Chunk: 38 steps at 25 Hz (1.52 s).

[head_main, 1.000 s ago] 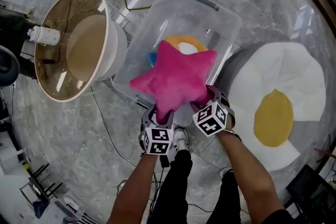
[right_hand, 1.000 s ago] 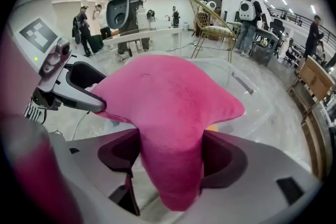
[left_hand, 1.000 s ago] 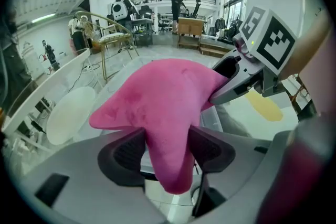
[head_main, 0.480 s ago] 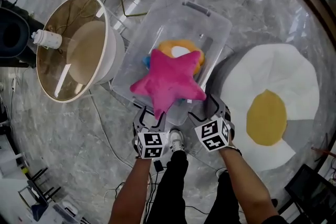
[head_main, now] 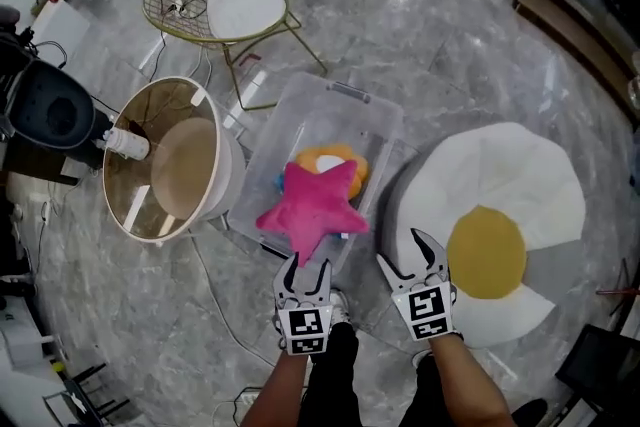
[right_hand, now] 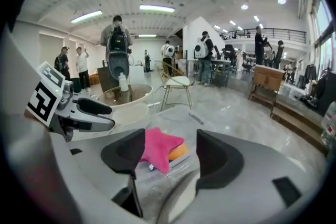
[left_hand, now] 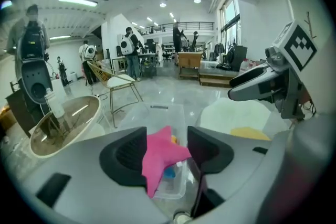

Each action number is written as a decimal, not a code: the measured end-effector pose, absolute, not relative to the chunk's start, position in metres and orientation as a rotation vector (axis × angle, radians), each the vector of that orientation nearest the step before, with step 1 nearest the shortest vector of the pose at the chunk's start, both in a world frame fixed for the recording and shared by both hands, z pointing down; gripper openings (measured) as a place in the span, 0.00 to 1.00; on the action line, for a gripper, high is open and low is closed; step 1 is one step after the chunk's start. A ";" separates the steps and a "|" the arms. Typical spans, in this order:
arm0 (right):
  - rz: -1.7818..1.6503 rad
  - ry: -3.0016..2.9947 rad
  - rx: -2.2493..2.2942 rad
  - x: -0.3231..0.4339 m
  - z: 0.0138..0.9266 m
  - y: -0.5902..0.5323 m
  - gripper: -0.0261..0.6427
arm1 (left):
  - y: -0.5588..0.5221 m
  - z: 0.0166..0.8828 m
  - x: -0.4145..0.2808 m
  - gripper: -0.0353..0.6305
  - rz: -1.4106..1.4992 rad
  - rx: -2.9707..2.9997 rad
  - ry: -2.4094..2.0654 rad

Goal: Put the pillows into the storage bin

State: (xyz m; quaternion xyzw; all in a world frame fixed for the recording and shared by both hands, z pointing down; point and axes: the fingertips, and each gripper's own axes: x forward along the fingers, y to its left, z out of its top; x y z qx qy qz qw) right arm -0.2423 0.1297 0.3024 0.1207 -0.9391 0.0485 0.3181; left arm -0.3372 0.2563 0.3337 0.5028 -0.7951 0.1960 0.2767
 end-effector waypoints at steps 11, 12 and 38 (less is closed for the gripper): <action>0.010 -2.620 0.527 -0.139 0.085 0.109 0.09 | 0.217 0.120 -0.249 0.08 0.478 1.506 -2.278; -0.003 -2.638 0.548 -0.129 0.067 0.110 0.06 | 0.213 0.102 -0.240 0.08 0.465 1.534 -2.281; 0.001 -2.858 0.903 0.047 -0.162 0.087 0.06 | 0.165 -0.124 -0.081 0.08 0.188 1.962 -2.284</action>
